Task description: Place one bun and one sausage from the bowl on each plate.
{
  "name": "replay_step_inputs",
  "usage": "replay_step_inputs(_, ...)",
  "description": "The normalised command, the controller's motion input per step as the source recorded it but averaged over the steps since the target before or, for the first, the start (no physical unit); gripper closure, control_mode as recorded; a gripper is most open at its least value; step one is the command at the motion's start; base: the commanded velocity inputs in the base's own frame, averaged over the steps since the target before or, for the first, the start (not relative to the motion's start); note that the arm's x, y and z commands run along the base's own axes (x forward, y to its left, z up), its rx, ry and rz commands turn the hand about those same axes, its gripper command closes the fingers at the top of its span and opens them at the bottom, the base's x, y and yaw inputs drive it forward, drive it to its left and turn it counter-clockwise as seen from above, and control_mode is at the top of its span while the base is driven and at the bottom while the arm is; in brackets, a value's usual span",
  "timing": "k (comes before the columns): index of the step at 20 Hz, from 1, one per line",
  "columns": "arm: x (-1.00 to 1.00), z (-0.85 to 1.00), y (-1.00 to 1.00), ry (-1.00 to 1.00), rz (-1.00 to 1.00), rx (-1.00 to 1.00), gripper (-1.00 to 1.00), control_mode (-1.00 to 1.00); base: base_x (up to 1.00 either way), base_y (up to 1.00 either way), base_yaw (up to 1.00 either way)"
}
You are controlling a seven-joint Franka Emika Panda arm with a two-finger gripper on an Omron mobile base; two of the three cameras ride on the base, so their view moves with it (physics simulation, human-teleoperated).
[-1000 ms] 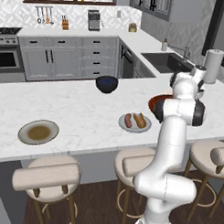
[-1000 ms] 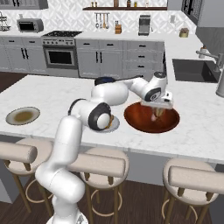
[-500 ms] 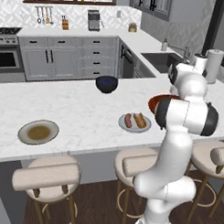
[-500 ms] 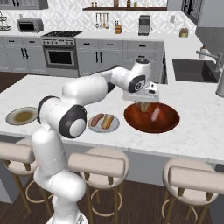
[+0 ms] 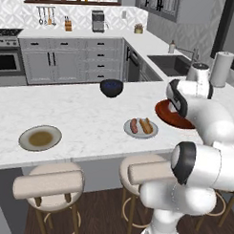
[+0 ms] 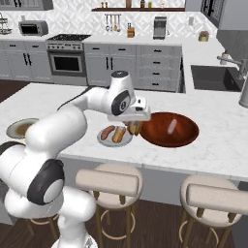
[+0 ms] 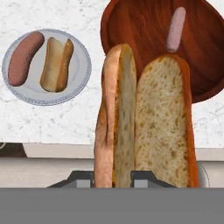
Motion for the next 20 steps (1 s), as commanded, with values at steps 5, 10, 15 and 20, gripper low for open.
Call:
replay_step_inputs(5,-0.51,0.09,0.07,-0.11,0.02,0.01,1.0,-1.0,0.0,0.0,0.0)
replay_step_inputs(10,-0.19,0.02,0.27,0.0,-0.02,-0.02,1.0,-1.0,0.0,0.0,0.0)
replay_step_inputs(15,0.0,0.0,0.0,0.0,0.0,0.0,1.0,1.0,0.0,0.95,-0.13)
replay_step_inputs(20,0.0,0.0,0.0,0.0,0.0,0.0,1.0,1.0,-0.02,0.99,-0.15)
